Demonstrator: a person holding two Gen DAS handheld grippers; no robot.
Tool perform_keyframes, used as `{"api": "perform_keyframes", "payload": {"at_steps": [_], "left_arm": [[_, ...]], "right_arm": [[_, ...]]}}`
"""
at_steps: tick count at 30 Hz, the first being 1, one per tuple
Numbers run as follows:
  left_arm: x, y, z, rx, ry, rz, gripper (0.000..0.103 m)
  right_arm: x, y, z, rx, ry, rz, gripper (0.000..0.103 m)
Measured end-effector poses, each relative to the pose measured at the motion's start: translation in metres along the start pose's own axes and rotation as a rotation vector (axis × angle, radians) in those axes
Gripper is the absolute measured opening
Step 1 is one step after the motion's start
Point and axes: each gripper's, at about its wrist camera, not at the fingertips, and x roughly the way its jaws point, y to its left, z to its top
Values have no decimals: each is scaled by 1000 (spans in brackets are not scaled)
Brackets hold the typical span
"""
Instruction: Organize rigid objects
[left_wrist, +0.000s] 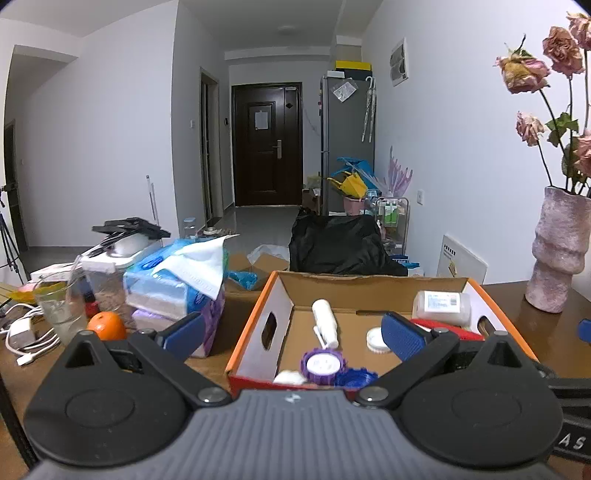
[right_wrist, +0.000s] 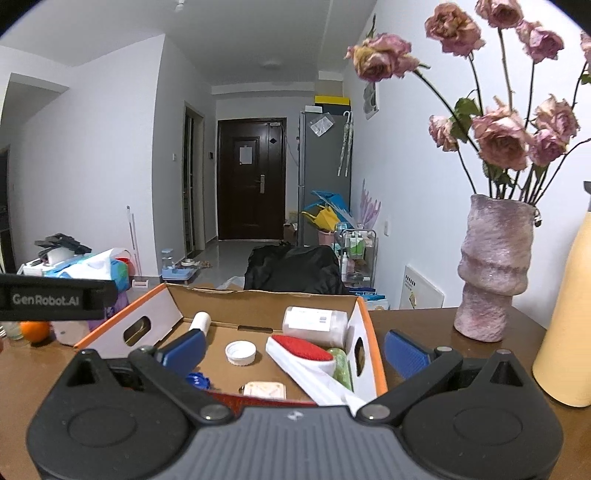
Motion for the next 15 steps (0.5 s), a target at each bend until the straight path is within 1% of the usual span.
{"api": "perform_keyframes", "payload": {"at_steps": [4,9,15], "left_arm": [[-23,0,-6,17,4,15,103],[-56,3,-17,17,9,4,103],[-101,5,-35,16,36,5,103]], "right_arm": [[-25,-3,-2,5,-10,9,103],[-59,-6,-7,7,-14,20,103],[-109,-7,-13,24,-29,28,103]]}}
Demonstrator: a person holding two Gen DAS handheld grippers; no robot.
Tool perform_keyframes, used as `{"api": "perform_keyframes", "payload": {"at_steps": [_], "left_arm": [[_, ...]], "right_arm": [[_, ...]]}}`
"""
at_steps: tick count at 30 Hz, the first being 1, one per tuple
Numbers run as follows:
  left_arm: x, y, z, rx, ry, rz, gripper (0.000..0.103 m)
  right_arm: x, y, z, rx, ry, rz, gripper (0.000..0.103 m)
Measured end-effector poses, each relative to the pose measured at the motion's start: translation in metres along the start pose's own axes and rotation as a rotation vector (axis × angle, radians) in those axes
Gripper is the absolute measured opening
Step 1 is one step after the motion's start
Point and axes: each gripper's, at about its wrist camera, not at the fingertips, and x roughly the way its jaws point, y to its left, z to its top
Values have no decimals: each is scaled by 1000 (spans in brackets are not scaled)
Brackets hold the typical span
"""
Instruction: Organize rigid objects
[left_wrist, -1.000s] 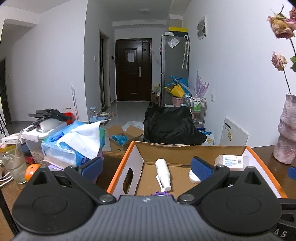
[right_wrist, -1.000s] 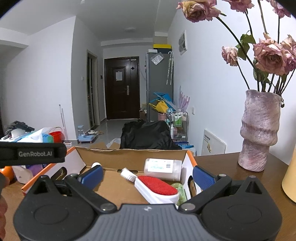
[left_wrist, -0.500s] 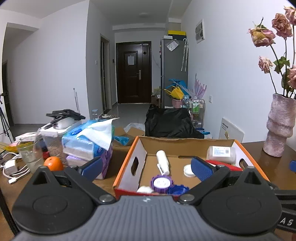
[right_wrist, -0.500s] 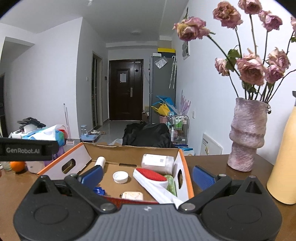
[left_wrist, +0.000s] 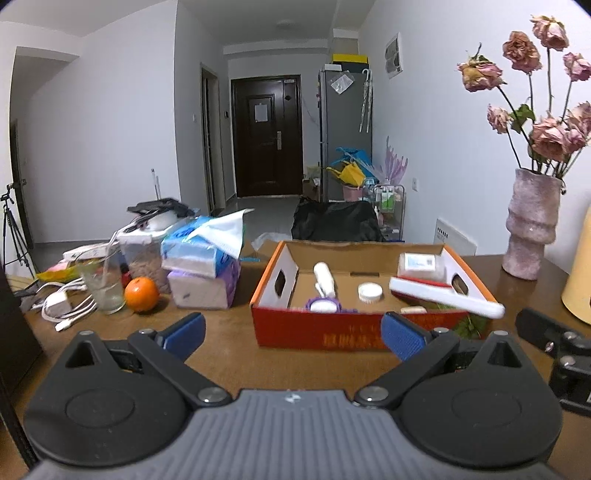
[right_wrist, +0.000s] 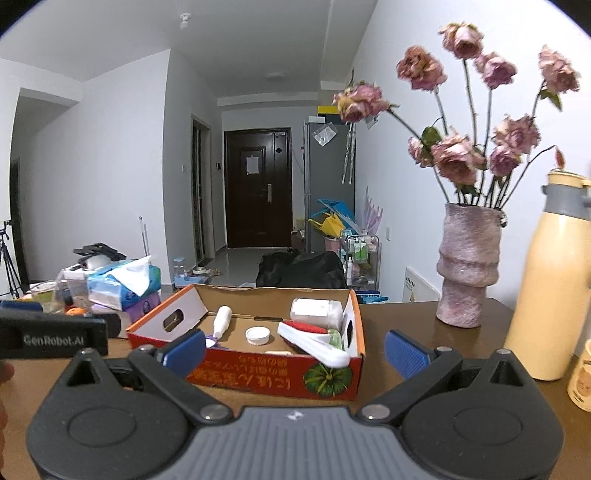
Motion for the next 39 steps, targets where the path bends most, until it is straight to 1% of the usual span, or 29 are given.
{"api": "perform_keyframes", "payload": {"at_steps": [8,13,17,22,28,39], "left_arm": [[-71,12,-34,-29,10,0,103],[-106,17,-54,-35,24,2,103],[-126,18,-68,-31,35,4,103],[-143,20,-76,-32,31,2,103],[-154,19,-77,-31,18,1,103],[-160,18,-77,-31,7,-1,103]], "right_arm": [[-71,-4,-23,22,10,22,103],[-111,0,-40,6,20,34,103],[-135,3,-49,1,23,44,103],[-154,6,-57,1,25,48,103],[-168,7,-59,1,15,47,103],[-173,7,-59,1,11,46,103]]}}
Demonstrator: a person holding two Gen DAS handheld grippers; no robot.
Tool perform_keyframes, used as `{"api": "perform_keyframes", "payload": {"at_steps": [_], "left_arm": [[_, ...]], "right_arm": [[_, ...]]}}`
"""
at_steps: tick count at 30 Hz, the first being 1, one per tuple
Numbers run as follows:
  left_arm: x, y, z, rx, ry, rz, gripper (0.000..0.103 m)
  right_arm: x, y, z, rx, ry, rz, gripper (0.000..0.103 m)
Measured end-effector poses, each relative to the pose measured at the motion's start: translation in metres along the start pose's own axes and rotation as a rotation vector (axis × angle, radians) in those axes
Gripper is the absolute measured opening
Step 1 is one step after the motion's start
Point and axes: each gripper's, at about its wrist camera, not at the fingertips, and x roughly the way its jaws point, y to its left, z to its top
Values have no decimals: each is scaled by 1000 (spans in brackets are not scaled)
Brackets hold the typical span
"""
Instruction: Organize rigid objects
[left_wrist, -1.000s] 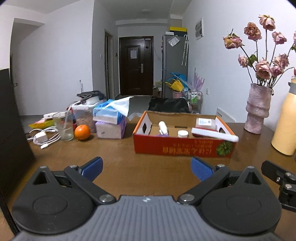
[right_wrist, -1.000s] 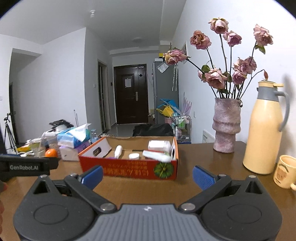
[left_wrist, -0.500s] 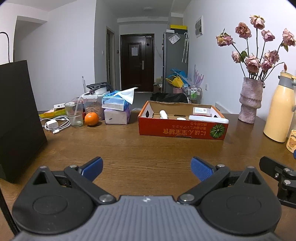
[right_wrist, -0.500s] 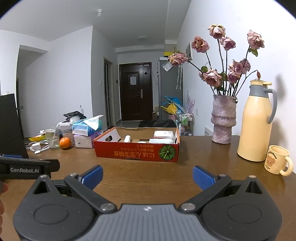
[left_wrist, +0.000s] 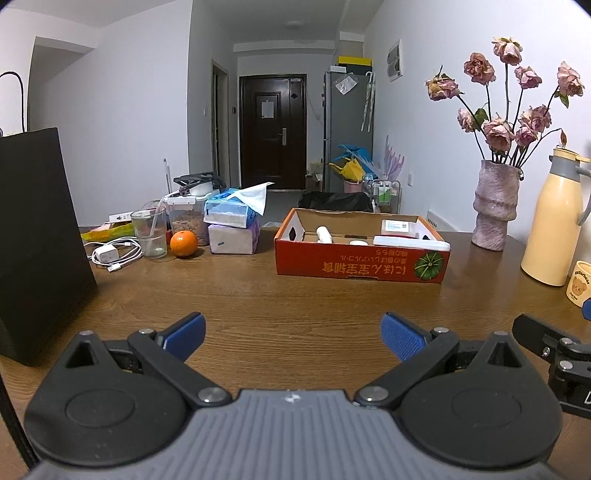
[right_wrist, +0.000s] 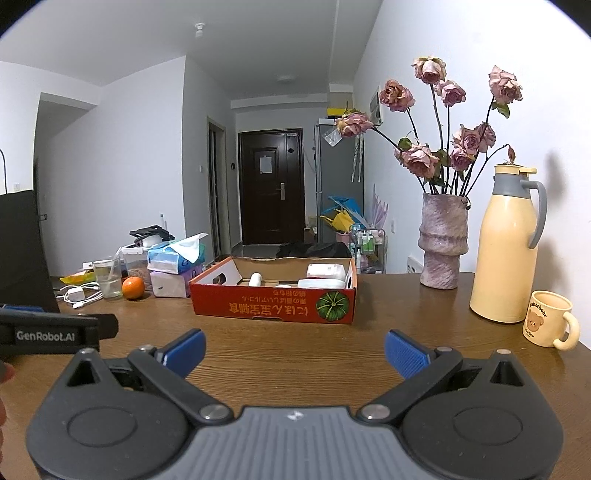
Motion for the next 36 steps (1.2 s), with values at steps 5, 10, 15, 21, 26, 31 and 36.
{"api": "perform_keyframes", "payload": {"at_steps": [5,10,15,21,26,31,36], "left_arm": [[0,0,0,0,1,1,103],[0,-1,0,0,1,0,103],[-1,-2,-1,-2,4,2,103],[-1,-1,-1,-1,3,5,103],[0,1,-2,-6,6,6,103],[1,0,-1,-2,7,7,103],[1,0,-2,1,8,1,103]], "right_arm": [[0,0,0,0,0,0,103],[0,0,0,1,0,0,103],[0,0,0,-1,0,0,103],[-1,2,-2,-4,1,0,103],[-1,2,-2,-4,1,1,103],[-1,3,-2,-4,1,1,103],[-1,2,-2,-5,1,1,103]]}}
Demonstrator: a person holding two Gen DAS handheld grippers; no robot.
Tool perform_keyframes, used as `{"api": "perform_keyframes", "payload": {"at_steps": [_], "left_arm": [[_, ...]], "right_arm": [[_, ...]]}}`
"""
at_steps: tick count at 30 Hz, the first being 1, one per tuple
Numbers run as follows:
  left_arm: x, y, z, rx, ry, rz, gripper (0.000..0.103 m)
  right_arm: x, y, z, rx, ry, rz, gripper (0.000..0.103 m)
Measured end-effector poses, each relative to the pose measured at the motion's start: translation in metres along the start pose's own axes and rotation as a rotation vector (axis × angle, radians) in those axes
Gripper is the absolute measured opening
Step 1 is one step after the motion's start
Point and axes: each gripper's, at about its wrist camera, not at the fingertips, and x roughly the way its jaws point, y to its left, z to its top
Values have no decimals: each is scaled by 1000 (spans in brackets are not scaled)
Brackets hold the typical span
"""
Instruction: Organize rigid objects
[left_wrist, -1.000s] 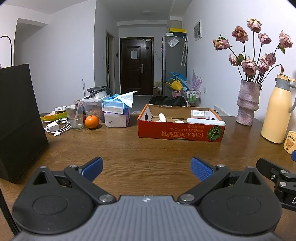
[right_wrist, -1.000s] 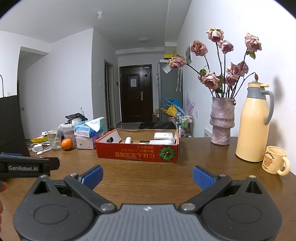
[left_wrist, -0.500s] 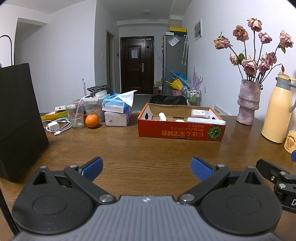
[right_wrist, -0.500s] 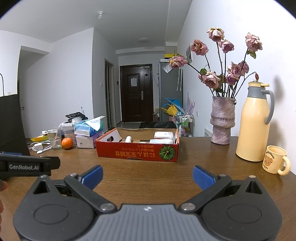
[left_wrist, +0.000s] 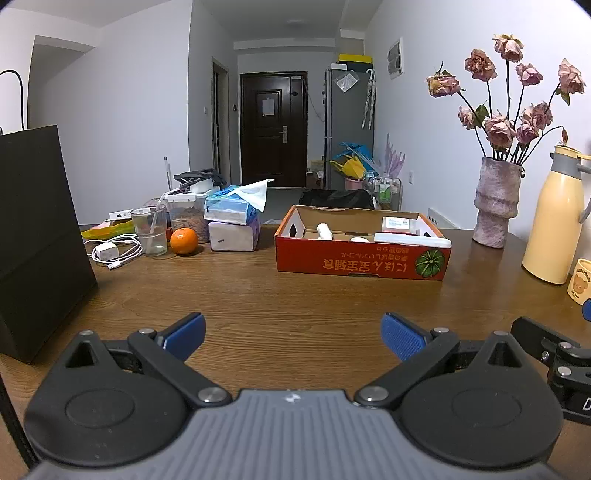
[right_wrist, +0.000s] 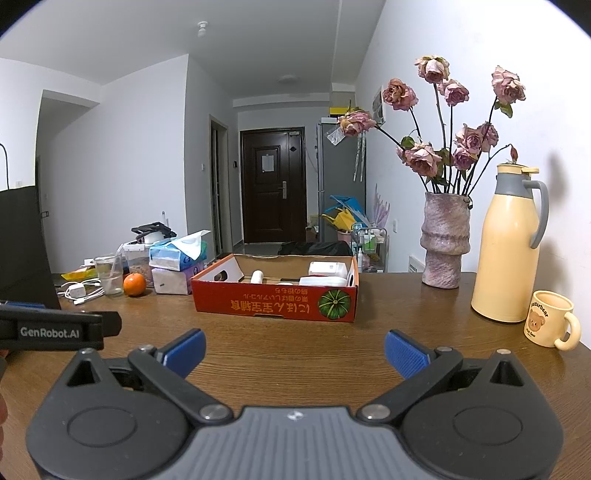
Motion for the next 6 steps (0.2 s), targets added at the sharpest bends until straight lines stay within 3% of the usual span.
{"api": "perform_keyframes", "payload": {"at_steps": [6], "left_arm": [[1,0,-1,-1,6,-1,103]], "right_arm": [[0,0,0,0,0,0,103]]}}
